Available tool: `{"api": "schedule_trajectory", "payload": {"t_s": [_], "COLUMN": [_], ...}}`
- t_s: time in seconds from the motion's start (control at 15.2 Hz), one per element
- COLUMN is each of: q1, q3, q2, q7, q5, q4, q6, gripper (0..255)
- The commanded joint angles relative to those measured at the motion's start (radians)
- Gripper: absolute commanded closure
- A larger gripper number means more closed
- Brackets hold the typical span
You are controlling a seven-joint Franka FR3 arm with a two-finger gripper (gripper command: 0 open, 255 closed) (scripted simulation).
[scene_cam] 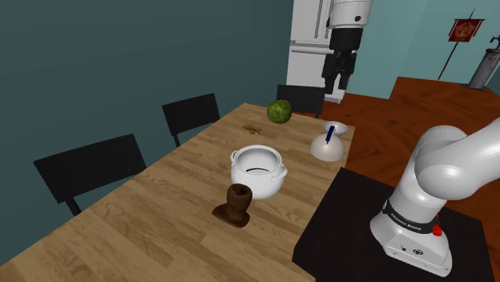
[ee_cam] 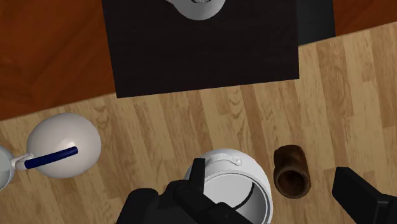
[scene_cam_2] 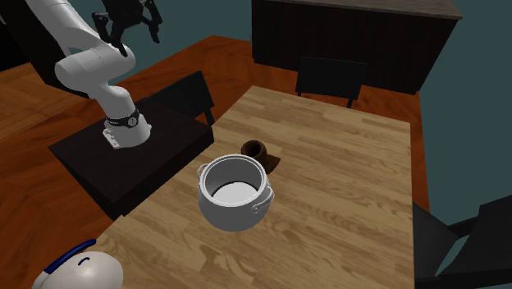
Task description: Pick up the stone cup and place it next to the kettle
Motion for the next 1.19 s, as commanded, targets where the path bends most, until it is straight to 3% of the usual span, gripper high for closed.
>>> {"api": "schedule_trajectory", "payload": {"t_s": [0.0,0.59,1.12], "q1": [0.000,0.043,0.094], "q3": [0.000,0.060,0.118], "q2": [0.000,0.083,0.274], "q7": [0.000,0.011,0.004], "q5": [0.000,0.074,0.148], "q4": [0.000,-0.212,-0.299], "q6": [0.000,0.347,0.675], "gripper": [0,0,0]}}
